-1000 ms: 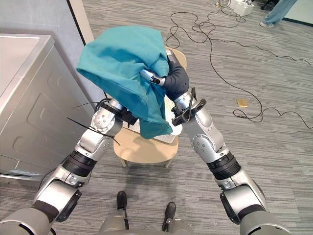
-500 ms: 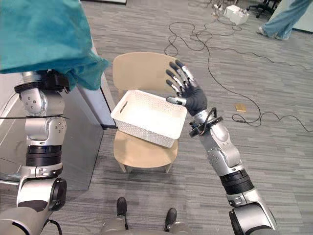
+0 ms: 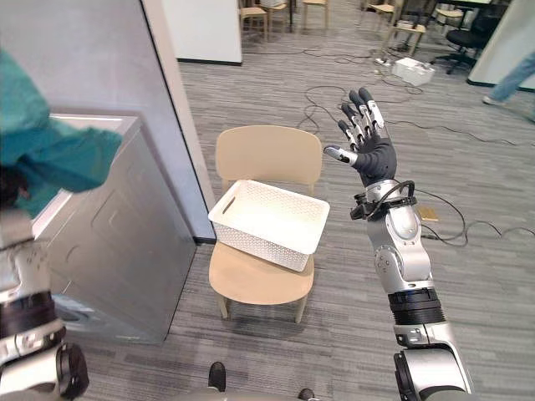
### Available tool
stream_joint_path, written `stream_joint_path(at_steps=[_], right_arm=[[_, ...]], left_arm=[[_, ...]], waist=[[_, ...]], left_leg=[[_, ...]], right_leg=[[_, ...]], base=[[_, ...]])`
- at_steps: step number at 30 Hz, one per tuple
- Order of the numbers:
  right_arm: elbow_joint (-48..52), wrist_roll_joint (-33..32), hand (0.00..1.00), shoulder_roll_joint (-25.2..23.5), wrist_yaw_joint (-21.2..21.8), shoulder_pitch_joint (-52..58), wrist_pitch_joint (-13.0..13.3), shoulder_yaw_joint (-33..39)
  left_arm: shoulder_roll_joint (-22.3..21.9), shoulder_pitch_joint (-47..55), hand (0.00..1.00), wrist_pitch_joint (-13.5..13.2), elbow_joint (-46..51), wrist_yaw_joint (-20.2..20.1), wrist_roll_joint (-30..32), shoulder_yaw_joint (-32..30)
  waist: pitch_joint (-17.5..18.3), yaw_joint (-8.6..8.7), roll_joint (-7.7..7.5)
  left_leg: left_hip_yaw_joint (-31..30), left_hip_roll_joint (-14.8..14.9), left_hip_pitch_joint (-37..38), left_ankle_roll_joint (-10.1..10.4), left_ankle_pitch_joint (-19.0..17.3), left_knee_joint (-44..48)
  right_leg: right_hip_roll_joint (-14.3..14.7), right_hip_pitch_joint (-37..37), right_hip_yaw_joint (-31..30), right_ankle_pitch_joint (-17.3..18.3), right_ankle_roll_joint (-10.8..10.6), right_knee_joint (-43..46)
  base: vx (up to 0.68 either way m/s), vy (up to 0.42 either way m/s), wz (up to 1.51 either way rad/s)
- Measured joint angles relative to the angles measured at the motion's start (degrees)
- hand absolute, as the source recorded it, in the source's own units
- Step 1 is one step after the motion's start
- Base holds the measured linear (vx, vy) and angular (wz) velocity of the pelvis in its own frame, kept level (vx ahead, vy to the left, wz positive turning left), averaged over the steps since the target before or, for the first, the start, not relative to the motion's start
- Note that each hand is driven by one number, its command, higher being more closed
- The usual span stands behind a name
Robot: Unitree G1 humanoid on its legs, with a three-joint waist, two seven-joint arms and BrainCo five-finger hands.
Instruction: Pick up the laundry basket with both hands and put the clothes into the washing machine.
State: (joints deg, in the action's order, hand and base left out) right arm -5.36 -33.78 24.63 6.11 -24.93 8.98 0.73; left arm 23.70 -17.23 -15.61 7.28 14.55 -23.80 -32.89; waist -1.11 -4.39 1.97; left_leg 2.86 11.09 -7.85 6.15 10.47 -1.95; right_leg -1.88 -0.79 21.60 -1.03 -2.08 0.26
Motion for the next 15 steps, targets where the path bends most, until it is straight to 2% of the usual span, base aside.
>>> stream_joint_path(at_steps=[2,3,4,5,6,7,8,9,10,11,12,13,14,15], right_arm=[[-2.64,1.95,0.0,-0.23,-1.67,0.12,-0.03,1.02],[-3.83,4.38,0.0,0.02,-3.18,0.34,-0.1,2.69],[-4.97,6.74,0.0,0.86,-4.38,0.59,-0.49,5.41],[-5.26,7.78,0.0,0.96,-4.8,0.75,-0.68,7.09],[-5.02,9.8,0.0,0.3,-5.52,2.56,-0.66,9.75],[-4.89,10.94,0.0,0.25,-6.14,4.5,-0.74,10.61],[-4.4,12.62,0.0,0.08,-6.42,6.66,-0.99,11.21],[-2.67,14.34,0.0,-0.46,-6.69,10.01,-1.35,12.5],[-1.42,14.76,0.0,-1.24,-7.06,12.35,-1.47,13.76],[-0.15,15.76,0.0,-2.16,-7.22,15.06,-1.51,16.47],[0.09,16.1,0.0,-2.62,-7.27,16.22,-1.54,17.73],[0.21,16.42,0.0,-3.35,-7.57,18.54,-1.63,20.63],[0.11,16.51,0.0,-4.24,-8.1,21.28,-2.14,23.3],[0.09,16.92,0.0,-4.79,-8.42,22.33,-2.43,23.97]], left_arm=[[-3.57,3.15,1.0,0.01,0.17,0.81,0.4,-1.1],[-6.22,4.82,1.0,0.25,0.26,0.85,1.05,-0.72],[-10.14,6.3,1.0,0.82,0.69,0.75,1.92,-0.57],[-12.14,7.39,1.0,1.01,1.44,0.9,1.98,-0.67],[-14.27,10.38,1.0,1.2,3.22,0.98,2.04,-0.46],[-14.74,12.54,1.0,1.22,4.17,0.97,2.11,-0.49],[-14.82,14.78,1.0,1.3,4.34,0.62,2.22,-0.37],[-15.26,16.95,1.0,1.33,4.62,0.39,3.16,0.16],[-15.72,18.19,1.0,1.33,5.28,0.29,4.02,0.49],[-16.46,19.1,1.0,1.34,5.94,-0.55,4.87,1.91],[-16.89,19.49,1.0,1.35,6.07,-1.08,5.11,2.48],[-17.73,19.95,1.0,1.52,6.07,-2.04,6.0,4.15],[-18.53,19.9,1.0,1.95,6.14,-2.21,6.24,6.53],[-18.95,19.94,1.0,2.02,6.06,-2.2,6.46,7.44]], waist=[[-0.2,-0.43,0.38],[-0.74,-0.31,1.26],[-0.69,0.02,0.9],[-1.12,-0.17,1.29],[-1.64,-0.44,0.64],[-2.54,-0.58,-0.6],[-2.82,-0.49,-1.09],[-2.6,0.21,-0.68],[-2.3,0.67,-0.22],[-1.69,1.68,0.75],[-1.17,2.3,1.54],[-0.46,4.09,3.12],[-0.61,6.13,2.51],[-0.62,7.04,2.59]], left_leg=[[-1.51,-0.2,-2.57,-1.06,1.47,1.58],[-1.28,-1.33,-6.02,-3.51,4.33,2.88],[0.11,-2.98,-7.66,-5.65,9.67,0.33],[4.11,-2.39,-8.18,-8.17,4.76,3.41],[13.81,-1.3,-10.81,-13.01,-6.47,16.84],[19.39,0.03,-10.62,-14.78,-11.4,26.38],[23.28,2.4,-9.14,-14.16,-14.63,33.39],[25.78,6.6,-6.39,-10.79,-17.8,39.1],[26.71,10.15,-4.72,-9.89,-18.42,41.22],[28.29,15.29,-2.59,-9.66,-18.01,42.29],[29.29,17.83,-1.71,-9.85,-16.85,41.97],[31.85,19.84,-1.54,-9.54,-13.78,40.74],[34.52,17.09,-2.62,-11.23,-14.82,40.52],[33.64,15.85,-3.38,-10.64,-15.68,38.41]], right_leg=[[-0.27,1.09,3.3,3.27,0.8,4.06],[-0.08,3.16,3.68,6.17,1.93,7.36],[-1.03,4.21,5.26,6.37,3.38,8.24],[-1.78,4.24,8.07,6.14,3.52,8.39],[-3.72,3.94,11.63,5.94,3.5,9.14],[-5.85,2.81,13.44,5.62,2.99,9.88],[-7.35,1.86,15.22,5.2,2.55,9.99],[-8.55,0.37,18.22,4.89,2.05,10.0],[-9.45,-0.38,20.87,4.76,1.84,10.51],[-11.13,-0.4,24.19,4.74,1.8,12.65],[-12.21,-0.4,26.03,4.75,1.78,14.22],[-15.36,-0.74,29.8,5.02,1.47,18.65],[-19.49,-0.27,32.02,4.95,1.73,23.45],[-19.01,0.53,31.75,5.94,-0.98,22.94]], base=[[-0.1,-0.042,1.08],[-0.19,-0.032,1.86],[-0.22,0.009,1.96],[-0.22,0.05,1.83],[-0.15,0.063,1.35],[-0.1,0.041,1.38],[-0.08,0.071,1.32],[-0.06,0.092,1.36],[-0.07,0.188,1.58],[-0.01,0.195,1.41],[0.05,0.312,1.78],[0.12,0.442,2.17],[0.11,0.428,2.25],[0.02,0.315,2.04]])
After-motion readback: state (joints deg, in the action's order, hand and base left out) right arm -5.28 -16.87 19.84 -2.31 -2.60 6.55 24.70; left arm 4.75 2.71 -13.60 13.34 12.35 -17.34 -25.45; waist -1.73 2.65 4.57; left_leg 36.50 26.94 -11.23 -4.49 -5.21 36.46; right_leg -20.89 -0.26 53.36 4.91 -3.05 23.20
